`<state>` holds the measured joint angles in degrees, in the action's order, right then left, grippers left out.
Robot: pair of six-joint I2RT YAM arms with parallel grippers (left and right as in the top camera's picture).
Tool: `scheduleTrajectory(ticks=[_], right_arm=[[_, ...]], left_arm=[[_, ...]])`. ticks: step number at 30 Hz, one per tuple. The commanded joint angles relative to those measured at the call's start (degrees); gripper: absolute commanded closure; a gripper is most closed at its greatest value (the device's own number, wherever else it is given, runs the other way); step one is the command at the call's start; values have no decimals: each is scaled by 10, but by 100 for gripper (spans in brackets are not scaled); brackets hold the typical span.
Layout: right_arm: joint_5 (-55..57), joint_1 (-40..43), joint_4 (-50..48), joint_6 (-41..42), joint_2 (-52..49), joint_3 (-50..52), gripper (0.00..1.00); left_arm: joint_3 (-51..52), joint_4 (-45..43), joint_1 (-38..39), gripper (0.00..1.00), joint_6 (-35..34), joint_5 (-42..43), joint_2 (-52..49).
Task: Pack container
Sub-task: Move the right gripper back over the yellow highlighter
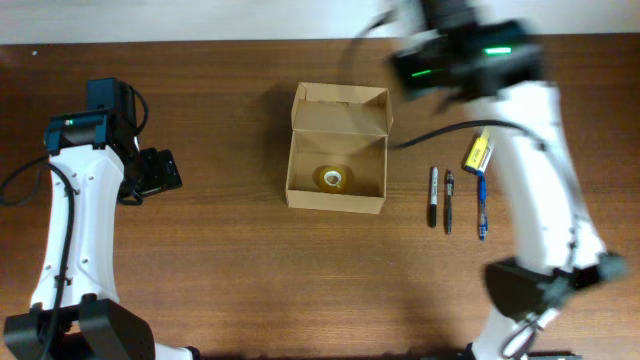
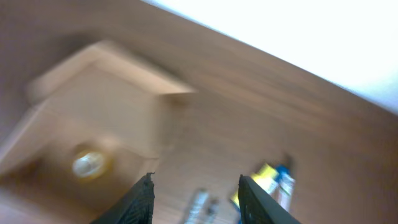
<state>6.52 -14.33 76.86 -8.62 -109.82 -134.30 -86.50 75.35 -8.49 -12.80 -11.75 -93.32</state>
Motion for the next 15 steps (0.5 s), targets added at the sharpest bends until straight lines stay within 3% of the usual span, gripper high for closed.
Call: scheduleTrajectory(ticks=[1, 4, 7, 15], right_arm=[[-35, 130, -19, 74, 27, 96, 56], [-128, 218, -30, 104, 19, 171, 57], [-145, 267, -29, 143, -3, 236, 57], [-150, 275, -52, 214, -63, 297, 57]], left_arm=[[1, -1, -3, 0, 9, 4, 15], [1, -1, -3, 0, 9, 4, 15], [1, -1, -3, 0, 9, 4, 15], [1, -1, -3, 0, 9, 4, 15]])
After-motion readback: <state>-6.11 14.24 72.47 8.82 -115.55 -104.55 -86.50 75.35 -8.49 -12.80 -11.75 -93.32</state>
